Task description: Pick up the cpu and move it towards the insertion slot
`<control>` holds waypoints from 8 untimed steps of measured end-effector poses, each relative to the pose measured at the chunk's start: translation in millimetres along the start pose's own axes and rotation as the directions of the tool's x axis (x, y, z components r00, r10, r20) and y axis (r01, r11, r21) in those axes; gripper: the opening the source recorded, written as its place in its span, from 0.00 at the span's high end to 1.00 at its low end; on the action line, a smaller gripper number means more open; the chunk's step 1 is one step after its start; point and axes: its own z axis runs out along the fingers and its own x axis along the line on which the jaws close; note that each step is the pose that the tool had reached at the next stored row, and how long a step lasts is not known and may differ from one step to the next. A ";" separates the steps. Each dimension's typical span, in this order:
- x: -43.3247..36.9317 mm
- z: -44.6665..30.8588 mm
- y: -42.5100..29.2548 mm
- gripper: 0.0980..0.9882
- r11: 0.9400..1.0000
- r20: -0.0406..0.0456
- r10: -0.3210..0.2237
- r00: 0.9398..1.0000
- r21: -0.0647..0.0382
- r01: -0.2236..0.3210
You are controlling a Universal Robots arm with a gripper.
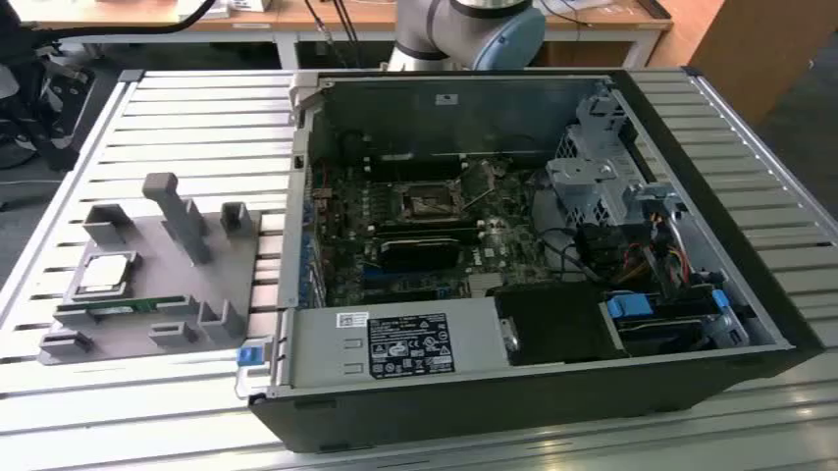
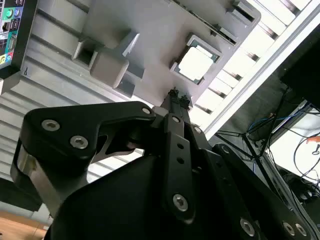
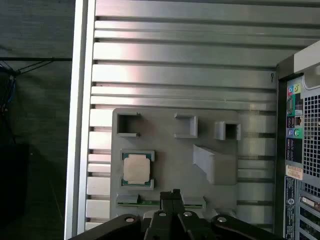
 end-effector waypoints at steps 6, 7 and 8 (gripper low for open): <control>0.4 -0.1 0.0 0.99 1.000 0.000 0.000 1.000 0.000 0.000; 1.1 -0.1 0.0 0.99 1.000 0.000 0.000 1.000 0.000 0.000; 2.2 0.0 0.1 0.99 1.000 0.000 0.000 1.000 0.000 0.000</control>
